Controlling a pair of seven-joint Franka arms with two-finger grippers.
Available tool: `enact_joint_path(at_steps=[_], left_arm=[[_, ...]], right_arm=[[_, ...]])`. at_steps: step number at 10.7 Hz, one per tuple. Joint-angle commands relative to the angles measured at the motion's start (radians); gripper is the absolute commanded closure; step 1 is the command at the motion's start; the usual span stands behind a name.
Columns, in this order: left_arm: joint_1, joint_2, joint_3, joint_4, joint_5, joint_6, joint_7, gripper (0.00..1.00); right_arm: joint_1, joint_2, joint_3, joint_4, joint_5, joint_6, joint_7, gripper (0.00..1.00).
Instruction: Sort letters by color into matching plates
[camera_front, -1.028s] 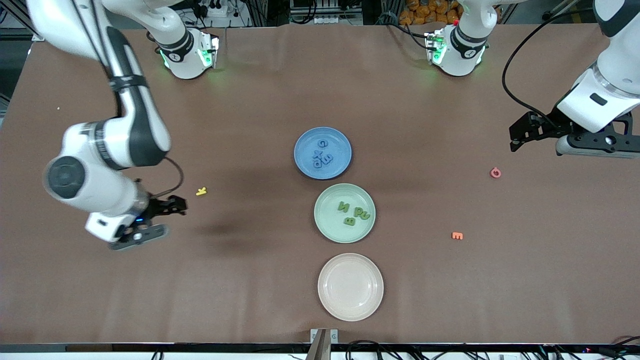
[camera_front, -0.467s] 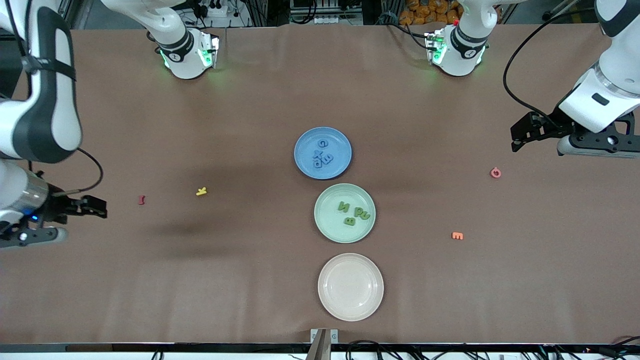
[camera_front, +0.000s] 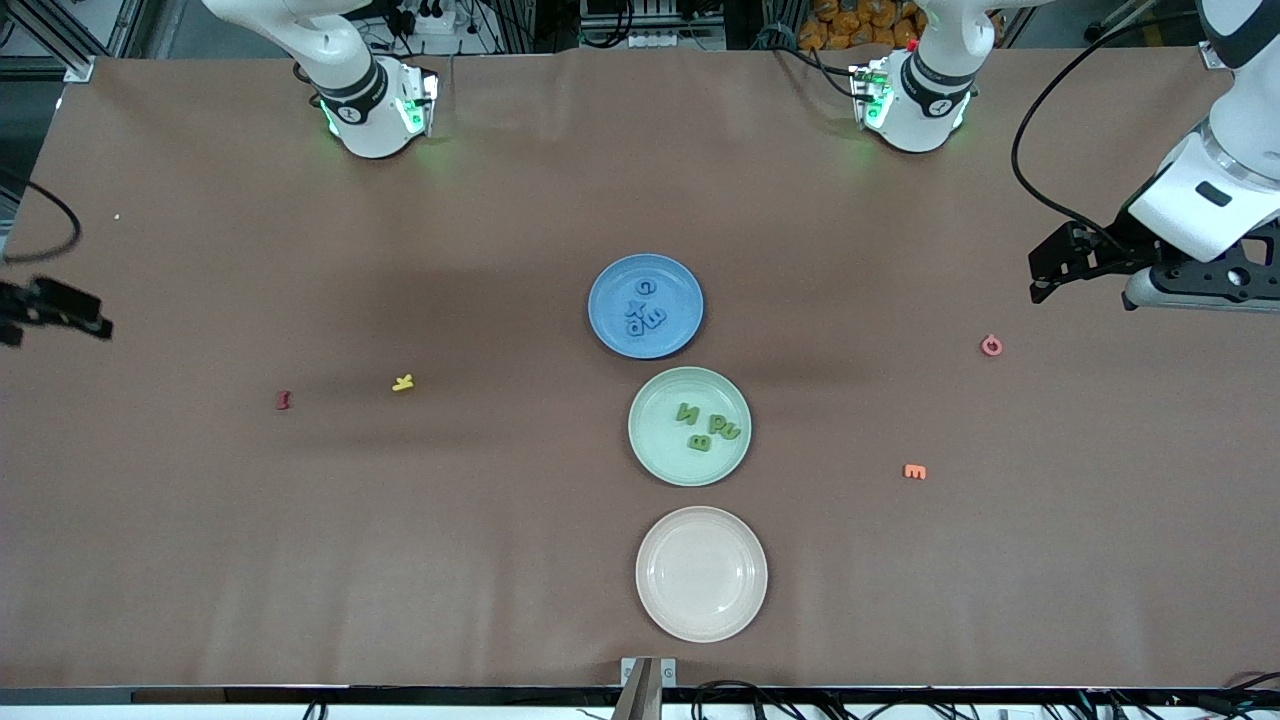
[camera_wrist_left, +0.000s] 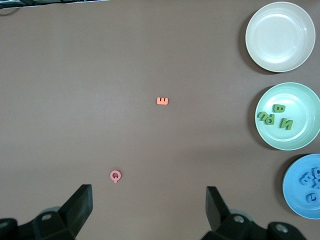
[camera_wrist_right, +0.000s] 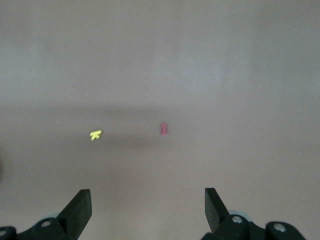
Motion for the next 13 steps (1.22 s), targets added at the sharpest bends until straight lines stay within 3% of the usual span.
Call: enact_joint_path(at_steps=[1, 7, 13], left_arm=[[0.006, -0.002, 0.002, 0.012, 0.020, -0.015, 0.013, 0.00], [0.007, -0.005, 0.004, 0.013, 0.020, -0.031, 0.013, 0.00], [0.007, -0.016, 0.002, 0.061, 0.032, -0.089, 0.015, 0.00]], right_arm=[[0.022, -0.136, 0.011, -0.032, -0.018, -0.092, 0.145, 0.00], [0.034, -0.150, 0.011, -0.122, -0.025, -0.007, 0.214, 0.00], [0.063, -0.153, 0.014, -0.116, -0.035, -0.027, 0.246, 0.00]])
